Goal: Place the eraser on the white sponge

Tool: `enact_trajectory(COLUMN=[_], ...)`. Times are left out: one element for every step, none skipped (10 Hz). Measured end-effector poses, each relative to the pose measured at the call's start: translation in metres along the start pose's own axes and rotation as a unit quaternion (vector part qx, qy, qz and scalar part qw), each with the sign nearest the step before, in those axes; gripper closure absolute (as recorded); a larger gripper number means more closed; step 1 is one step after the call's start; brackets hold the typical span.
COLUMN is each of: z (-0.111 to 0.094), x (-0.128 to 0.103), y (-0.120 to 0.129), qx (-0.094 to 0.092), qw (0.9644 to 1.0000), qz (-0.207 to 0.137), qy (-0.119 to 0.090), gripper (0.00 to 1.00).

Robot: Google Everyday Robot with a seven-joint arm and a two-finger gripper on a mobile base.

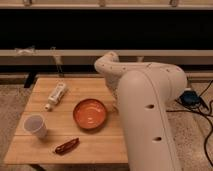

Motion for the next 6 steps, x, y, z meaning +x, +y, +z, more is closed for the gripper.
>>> enact_trajectory(z=[-0.0005, -0.0004, -0.0009, -0.0009, -0.0016, -0.0028], x=[0.0002, 0.0005, 0.0009, 0.0017, 0.0026, 0.0034], y=[-0.0005, -0.0008, -0.0015, -0.0020, -0.0024, -0.0030], qx=[0.000, 0.001, 0.001, 0.001, 0.000, 0.000], qw=[1.0000, 1.0000, 1.0000, 1.0000, 1.0000, 1.0000], qz=[0.002, 0.003, 0.004, 0.005, 0.006, 0.008], qy=[0.000, 0.000, -0.001, -0.001, -0.002, -0.003], gripper=[0.32, 0.32, 0.32, 0.32, 0.32, 0.32])
